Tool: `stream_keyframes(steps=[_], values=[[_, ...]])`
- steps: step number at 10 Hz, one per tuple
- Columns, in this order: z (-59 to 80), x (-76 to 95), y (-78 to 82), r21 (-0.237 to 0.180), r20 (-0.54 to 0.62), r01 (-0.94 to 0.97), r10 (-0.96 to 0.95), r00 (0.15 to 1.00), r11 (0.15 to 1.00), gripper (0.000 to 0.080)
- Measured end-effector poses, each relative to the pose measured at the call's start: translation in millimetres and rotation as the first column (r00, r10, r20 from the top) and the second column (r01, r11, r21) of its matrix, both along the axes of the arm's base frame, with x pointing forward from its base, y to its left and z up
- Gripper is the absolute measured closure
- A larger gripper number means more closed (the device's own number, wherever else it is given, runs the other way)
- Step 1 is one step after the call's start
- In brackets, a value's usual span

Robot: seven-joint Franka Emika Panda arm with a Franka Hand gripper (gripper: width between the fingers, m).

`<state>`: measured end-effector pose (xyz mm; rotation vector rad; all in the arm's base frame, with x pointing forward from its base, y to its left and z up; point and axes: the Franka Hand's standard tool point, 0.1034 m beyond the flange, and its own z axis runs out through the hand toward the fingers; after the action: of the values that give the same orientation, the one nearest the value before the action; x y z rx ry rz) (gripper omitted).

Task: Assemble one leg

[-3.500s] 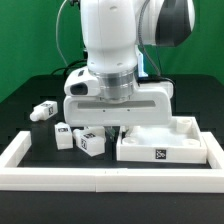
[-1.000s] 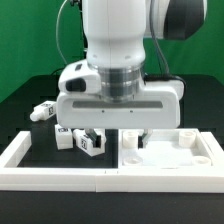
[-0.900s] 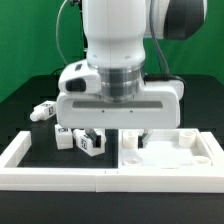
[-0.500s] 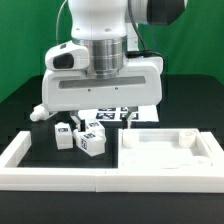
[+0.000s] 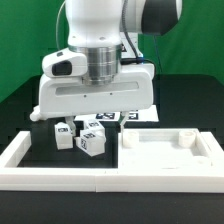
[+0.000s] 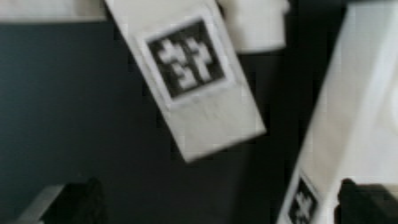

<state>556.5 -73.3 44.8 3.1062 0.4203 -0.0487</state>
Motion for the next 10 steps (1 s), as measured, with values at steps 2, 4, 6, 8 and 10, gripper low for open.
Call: stream_keyframes(steps=[2, 4, 6, 8, 10], values=[[-9.3, -11.1, -14.6, -0.006, -0.003, -0.029, 0.029, 1.0, 1.0, 0.0151], [-18.3, -16.5, -18.2, -0.007, -0.019, -0.024, 0.023, 1.0, 1.0, 0.0151], [-24.5, -19.6, -15.1, -0.007, -0.026, -0.026, 0.026, 0.999, 1.0, 0.0151], [-26.1, -20.7, -11.9, -0.005, -0.028, -0.028, 0.028, 0.999, 1.0, 0.0151], [-28.5, -19.9, -14.7, -0.006, -0.03, -0.028, 0.028, 0.999, 1.0, 0.0151]])
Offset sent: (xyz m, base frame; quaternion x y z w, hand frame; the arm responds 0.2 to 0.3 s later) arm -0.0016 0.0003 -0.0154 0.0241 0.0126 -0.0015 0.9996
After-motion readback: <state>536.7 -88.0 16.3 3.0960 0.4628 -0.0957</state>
